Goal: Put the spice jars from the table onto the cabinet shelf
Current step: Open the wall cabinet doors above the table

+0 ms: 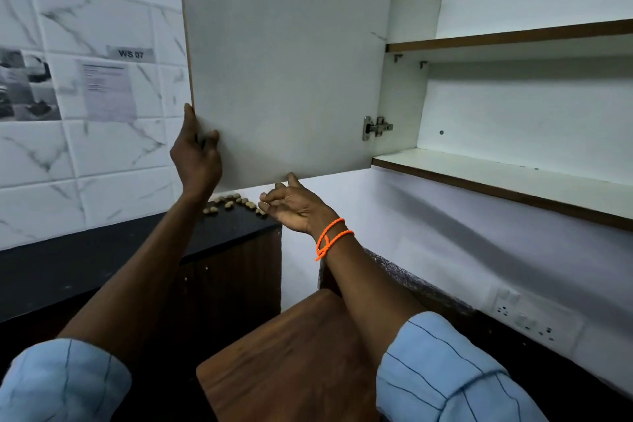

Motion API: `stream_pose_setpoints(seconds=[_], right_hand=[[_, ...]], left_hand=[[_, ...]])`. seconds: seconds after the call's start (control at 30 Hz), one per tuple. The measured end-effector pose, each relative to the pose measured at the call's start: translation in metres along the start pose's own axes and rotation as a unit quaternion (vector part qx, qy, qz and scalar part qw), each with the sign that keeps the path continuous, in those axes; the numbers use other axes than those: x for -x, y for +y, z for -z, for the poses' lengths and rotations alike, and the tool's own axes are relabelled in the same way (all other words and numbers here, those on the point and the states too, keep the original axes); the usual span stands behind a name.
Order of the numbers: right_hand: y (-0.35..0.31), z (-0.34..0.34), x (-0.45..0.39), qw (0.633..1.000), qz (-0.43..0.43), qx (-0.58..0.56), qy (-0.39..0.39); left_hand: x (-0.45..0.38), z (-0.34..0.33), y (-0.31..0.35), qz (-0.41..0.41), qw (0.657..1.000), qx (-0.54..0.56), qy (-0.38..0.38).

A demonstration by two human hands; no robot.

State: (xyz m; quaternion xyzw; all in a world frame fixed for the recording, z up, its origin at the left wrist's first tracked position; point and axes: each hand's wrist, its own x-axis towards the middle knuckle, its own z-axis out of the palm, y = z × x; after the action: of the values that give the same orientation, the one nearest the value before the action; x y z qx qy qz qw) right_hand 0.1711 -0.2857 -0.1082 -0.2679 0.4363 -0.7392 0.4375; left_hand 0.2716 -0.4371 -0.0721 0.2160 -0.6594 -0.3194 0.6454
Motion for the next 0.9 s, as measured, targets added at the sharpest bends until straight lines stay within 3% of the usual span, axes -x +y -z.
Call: stream_pose_setpoints(seconds=[0.13,0.27,0.33,0.47,0.6,0.67,0.77,0.9], right_hand=[[0.008,0.025,0.005,0.997,0.013,0.07,-0.005],[0.036,0.075,0.017,0.948,0.055,0.291,0.119],[0.053,0.105,0.031,0.907,0.059,0.375,0.183],[0.087,0.167,0.07,0.842,0.039,0.472,0.256],[0.126,0.221,0.119,0.804,-0.008,0.513,0.301],[0.148,0.244,0.145,0.777,-0.047,0.541,0.317],[0.184,0.269,0.186,0.747,-0.125,0.573,0.314],[0.224,0.284,0.245,0.729,-0.207,0.567,0.323]], left_hand=[[0.013,-0.01,-0.001,-0.1,0.992,-0.062,0.05],[0.064,-0.042,-0.007,-0.25,0.942,-0.213,0.065],[0.106,-0.065,-0.019,-0.256,0.947,-0.194,0.005],[0.201,-0.105,-0.057,-0.174,0.963,-0.133,-0.159],[0.297,-0.128,-0.094,-0.111,0.941,-0.098,-0.305],[0.34,-0.127,-0.11,-0.122,0.905,-0.124,-0.389],[0.406,-0.117,-0.122,-0.153,0.816,-0.137,-0.54],[0.488,-0.105,-0.11,-0.136,0.746,-0.098,-0.644]])
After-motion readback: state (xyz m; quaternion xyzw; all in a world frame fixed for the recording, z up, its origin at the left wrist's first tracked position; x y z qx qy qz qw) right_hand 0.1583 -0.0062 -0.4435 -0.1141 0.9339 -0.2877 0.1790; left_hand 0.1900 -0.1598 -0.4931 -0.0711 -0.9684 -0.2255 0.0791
